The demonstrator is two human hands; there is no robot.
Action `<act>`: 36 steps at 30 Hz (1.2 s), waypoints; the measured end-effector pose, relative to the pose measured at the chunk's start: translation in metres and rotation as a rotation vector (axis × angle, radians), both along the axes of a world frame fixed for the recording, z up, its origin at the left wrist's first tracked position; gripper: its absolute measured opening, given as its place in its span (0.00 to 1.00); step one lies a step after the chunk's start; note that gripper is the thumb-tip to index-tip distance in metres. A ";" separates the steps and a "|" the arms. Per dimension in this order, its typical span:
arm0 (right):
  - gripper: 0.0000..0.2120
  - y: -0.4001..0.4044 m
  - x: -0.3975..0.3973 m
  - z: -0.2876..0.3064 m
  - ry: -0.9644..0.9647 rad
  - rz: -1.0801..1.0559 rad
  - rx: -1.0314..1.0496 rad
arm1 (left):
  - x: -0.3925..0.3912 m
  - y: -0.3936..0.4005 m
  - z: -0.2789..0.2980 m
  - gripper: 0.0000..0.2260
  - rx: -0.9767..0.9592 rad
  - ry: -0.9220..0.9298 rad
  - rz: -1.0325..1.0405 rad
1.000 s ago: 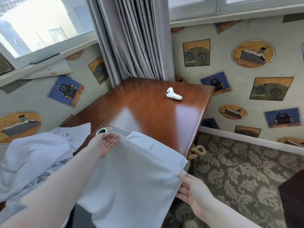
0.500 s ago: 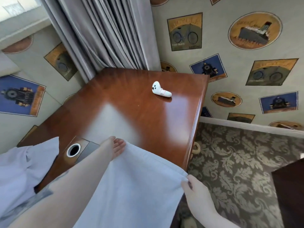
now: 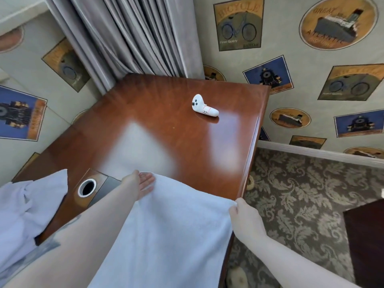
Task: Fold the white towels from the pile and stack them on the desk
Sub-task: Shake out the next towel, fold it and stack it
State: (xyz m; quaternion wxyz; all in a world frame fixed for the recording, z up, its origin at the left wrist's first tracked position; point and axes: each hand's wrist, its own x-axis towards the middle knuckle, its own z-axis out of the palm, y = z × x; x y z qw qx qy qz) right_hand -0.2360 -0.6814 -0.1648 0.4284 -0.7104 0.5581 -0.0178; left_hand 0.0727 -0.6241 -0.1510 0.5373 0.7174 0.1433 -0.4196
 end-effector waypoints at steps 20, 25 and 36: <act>0.19 0.008 -0.013 -0.010 -0.027 -0.205 0.014 | 0.045 0.009 -0.018 0.05 0.597 -1.004 -0.929; 0.08 0.000 -0.009 -0.002 0.020 -0.127 -0.055 | 0.048 0.009 -0.017 0.03 0.548 -1.024 -1.001; 0.04 -0.006 0.004 0.001 0.183 0.167 0.071 | 0.055 0.002 -0.015 0.07 0.680 -0.967 -1.349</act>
